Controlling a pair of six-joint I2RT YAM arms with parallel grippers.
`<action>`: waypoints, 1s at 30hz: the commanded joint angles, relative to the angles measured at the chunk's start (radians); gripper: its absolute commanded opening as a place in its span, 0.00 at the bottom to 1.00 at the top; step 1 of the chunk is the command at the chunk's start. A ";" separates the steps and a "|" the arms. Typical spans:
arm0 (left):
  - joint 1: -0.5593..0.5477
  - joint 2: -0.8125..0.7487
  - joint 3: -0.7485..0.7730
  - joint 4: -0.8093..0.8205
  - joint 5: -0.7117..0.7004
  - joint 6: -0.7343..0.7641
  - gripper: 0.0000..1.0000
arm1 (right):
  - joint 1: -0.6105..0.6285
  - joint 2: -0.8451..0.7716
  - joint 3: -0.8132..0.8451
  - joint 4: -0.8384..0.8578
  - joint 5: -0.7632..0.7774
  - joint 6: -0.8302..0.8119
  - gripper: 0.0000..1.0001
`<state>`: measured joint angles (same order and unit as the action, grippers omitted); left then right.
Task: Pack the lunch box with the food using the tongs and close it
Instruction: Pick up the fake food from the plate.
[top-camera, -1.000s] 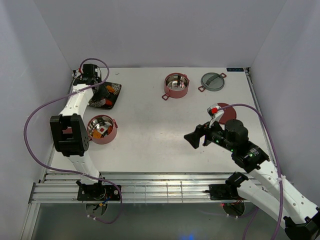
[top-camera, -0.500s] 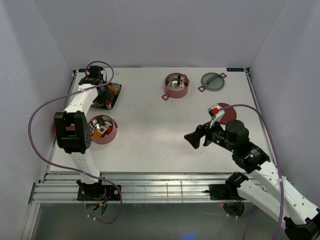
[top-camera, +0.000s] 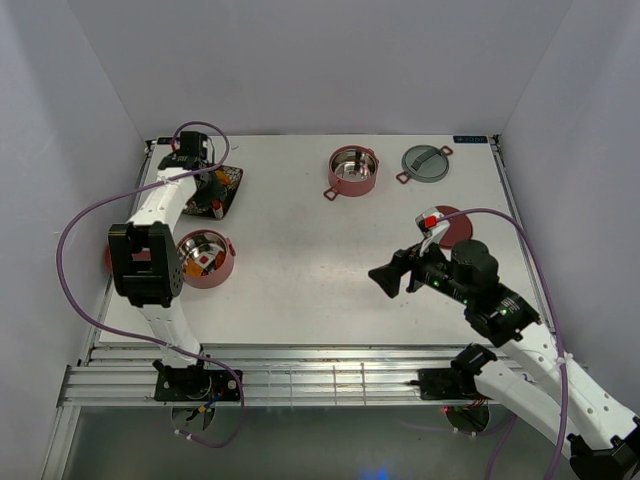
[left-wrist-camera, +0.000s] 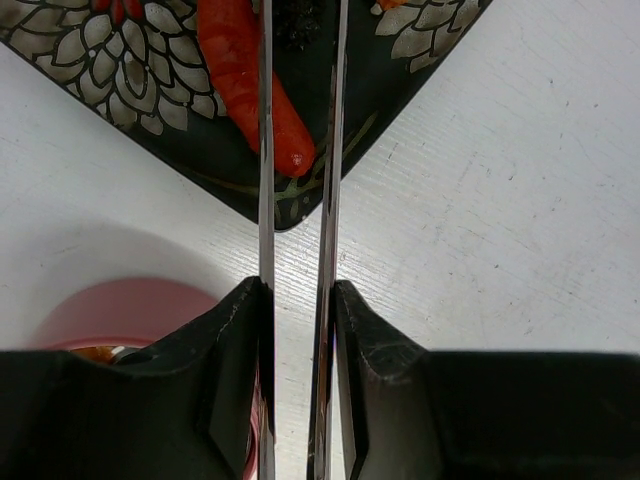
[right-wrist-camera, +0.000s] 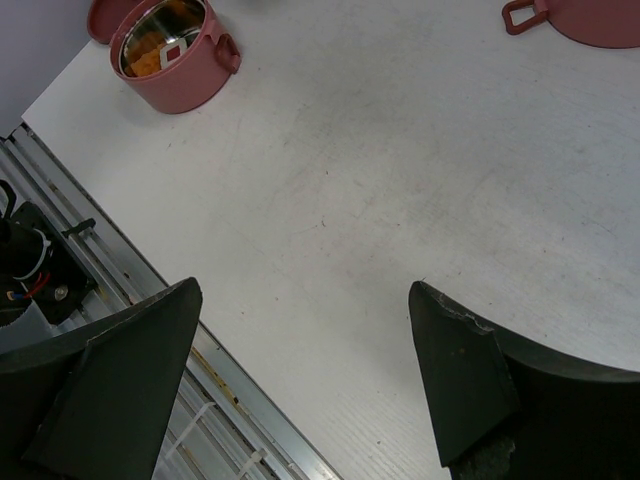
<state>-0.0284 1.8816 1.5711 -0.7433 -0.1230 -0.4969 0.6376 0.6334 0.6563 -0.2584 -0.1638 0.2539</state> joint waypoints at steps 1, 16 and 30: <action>-0.004 -0.071 0.050 0.013 0.008 0.017 0.29 | 0.007 -0.011 0.002 0.047 -0.003 -0.004 0.90; -0.004 -0.173 0.070 -0.018 -0.020 0.052 0.24 | 0.007 -0.003 0.008 0.044 0.000 -0.005 0.90; -0.004 -0.495 -0.084 -0.149 -0.073 0.032 0.23 | 0.007 -0.014 -0.001 0.050 -0.020 -0.004 0.90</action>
<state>-0.0284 1.5158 1.5246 -0.8627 -0.1574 -0.4553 0.6373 0.6350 0.6563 -0.2584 -0.1665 0.2539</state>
